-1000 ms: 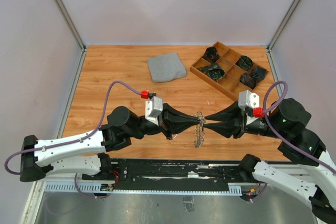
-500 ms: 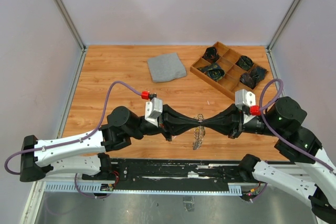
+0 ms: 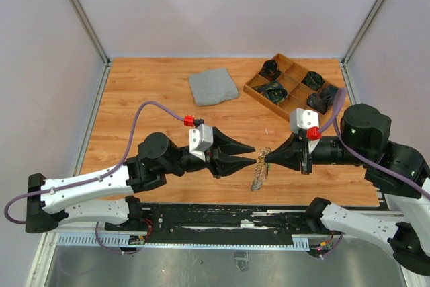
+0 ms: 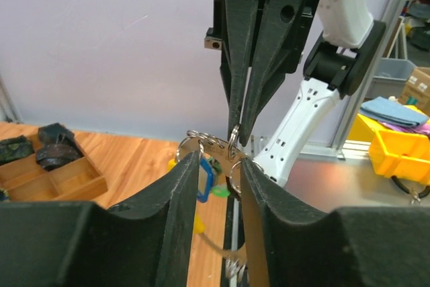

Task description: Put the keys on the keyring

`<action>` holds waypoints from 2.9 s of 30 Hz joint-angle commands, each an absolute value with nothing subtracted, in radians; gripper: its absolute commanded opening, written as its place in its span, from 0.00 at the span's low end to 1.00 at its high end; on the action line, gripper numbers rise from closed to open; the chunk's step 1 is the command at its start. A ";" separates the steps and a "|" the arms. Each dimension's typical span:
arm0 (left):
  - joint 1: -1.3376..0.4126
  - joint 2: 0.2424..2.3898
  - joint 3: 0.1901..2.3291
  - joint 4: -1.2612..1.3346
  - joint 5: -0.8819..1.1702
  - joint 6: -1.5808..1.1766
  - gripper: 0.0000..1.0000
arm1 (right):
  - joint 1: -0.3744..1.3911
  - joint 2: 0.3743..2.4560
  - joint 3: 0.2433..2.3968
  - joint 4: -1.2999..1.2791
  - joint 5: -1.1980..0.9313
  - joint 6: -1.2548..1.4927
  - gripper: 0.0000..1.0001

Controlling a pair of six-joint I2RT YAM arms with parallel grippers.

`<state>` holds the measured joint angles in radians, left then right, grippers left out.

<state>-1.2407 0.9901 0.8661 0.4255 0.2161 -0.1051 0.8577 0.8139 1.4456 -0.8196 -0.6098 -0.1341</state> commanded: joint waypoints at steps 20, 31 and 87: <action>-1.249 1.164 1.101 0.060 0.232 0.044 0.46 | 0.870 1.008 1.677 -1.299 -0.500 -0.316 0.01; -1.257 1.179 1.120 0.062 0.263 0.055 0.38 | 0.870 1.005 1.653 -1.276 -0.486 -0.310 0.01; -1.273 0.984 0.840 0.443 0.188 -0.103 0.01 | 0.869 0.645 1.217 -0.693 -0.283 0.021 0.39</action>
